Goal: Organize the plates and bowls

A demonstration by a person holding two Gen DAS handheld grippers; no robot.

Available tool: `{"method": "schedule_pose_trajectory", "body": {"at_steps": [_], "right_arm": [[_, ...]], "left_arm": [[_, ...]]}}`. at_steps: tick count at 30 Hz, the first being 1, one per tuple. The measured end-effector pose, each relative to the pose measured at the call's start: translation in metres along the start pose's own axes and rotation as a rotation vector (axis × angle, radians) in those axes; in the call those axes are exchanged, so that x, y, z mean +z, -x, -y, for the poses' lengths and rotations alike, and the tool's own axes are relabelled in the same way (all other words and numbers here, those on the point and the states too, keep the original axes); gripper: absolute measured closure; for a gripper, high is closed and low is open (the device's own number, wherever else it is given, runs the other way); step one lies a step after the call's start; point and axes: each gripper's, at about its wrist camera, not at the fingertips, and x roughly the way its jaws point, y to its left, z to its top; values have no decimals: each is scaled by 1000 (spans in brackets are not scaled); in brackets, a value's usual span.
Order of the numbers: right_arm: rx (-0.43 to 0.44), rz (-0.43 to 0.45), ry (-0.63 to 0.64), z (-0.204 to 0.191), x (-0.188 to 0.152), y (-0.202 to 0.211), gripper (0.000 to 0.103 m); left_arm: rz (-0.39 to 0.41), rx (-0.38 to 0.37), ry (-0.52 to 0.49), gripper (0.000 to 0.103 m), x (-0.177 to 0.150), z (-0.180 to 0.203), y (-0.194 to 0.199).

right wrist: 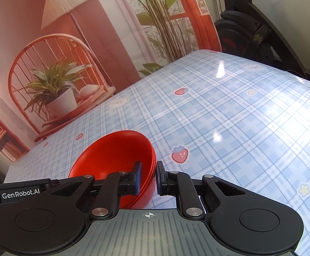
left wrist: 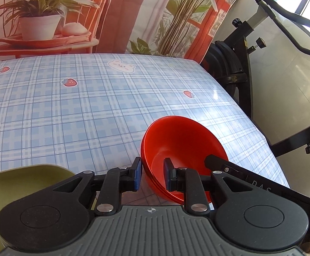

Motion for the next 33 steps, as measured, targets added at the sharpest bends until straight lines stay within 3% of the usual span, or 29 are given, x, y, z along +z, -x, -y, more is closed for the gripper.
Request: {"method": "schedule_pose_trajectory", "body": {"at_steps": [15, 33], "right_arm": [[30, 22, 67, -46, 0, 43, 89], [204, 30, 159, -160, -1, 55, 89]], "left_arm": [[113, 1, -8, 81, -9, -11, 69], [246, 102, -5, 81, 2, -67, 175]]}}
